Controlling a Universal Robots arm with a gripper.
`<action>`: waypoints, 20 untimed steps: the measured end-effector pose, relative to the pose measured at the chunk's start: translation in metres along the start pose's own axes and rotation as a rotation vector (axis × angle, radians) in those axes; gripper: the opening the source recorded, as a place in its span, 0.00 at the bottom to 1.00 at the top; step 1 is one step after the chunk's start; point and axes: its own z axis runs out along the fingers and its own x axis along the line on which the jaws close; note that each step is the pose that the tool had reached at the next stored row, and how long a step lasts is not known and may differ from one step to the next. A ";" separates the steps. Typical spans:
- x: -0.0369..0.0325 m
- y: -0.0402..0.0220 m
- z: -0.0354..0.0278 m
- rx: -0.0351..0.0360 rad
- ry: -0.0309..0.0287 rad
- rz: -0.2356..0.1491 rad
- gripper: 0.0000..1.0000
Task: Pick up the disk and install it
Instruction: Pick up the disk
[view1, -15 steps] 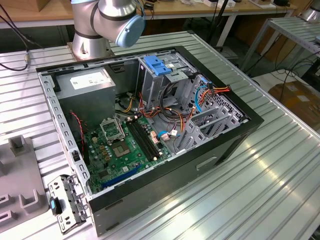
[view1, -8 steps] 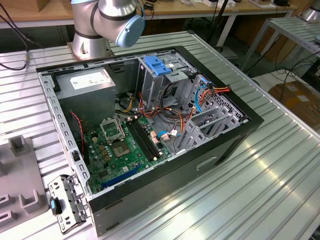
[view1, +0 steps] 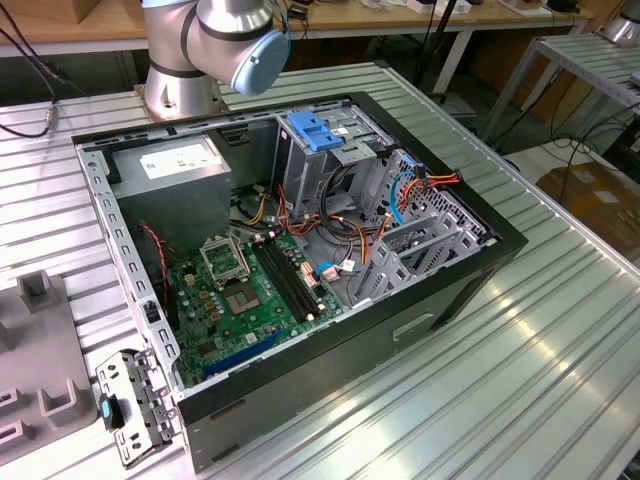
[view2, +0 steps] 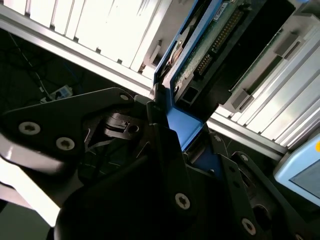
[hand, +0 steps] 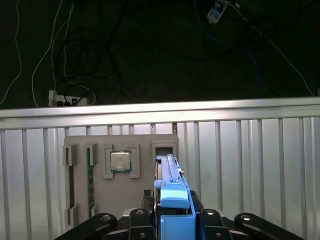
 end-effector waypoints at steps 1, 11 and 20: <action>0.0000 0.0000 -0.0018 0.0000 0.0000 0.000 0.37; 0.0002 0.0002 -0.0211 -0.0001 0.0000 0.000 0.37; 0.0004 0.0003 -0.0364 0.0000 0.0000 0.000 0.37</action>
